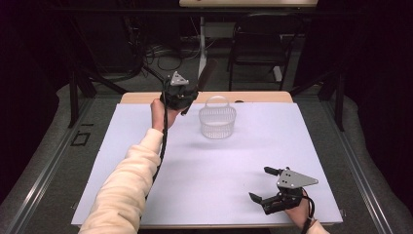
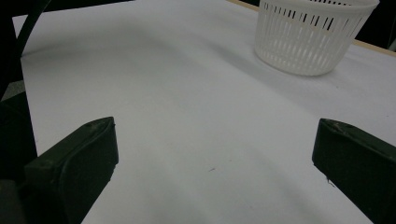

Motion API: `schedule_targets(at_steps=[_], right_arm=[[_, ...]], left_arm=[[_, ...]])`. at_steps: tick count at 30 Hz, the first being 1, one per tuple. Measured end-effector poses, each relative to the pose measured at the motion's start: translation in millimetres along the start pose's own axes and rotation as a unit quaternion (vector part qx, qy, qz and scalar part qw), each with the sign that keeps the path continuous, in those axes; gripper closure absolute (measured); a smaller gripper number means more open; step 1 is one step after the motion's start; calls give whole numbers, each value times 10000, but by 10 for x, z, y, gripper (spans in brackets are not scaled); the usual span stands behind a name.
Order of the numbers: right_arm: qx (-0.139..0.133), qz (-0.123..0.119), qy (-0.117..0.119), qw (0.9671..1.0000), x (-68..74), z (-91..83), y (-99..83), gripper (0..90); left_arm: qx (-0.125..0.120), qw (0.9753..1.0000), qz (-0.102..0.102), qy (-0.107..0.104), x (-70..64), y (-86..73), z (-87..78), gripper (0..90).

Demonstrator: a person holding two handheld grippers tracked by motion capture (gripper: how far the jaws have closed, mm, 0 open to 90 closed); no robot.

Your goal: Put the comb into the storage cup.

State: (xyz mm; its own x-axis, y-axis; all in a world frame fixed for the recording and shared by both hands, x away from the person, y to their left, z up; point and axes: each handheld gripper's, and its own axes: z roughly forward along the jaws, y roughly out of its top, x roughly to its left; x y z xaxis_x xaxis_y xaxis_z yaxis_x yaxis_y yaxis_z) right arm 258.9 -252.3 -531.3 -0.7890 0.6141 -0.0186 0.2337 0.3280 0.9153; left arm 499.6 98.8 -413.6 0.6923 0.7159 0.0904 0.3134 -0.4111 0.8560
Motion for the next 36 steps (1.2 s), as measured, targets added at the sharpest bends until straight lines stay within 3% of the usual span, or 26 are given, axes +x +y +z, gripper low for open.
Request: schedule_targets(at_steps=[36], right_arm=[[-11,-7,8,10000,4,1,0,0]], left_arm=[[-266,9996,43,72,-104,155,61,724]])
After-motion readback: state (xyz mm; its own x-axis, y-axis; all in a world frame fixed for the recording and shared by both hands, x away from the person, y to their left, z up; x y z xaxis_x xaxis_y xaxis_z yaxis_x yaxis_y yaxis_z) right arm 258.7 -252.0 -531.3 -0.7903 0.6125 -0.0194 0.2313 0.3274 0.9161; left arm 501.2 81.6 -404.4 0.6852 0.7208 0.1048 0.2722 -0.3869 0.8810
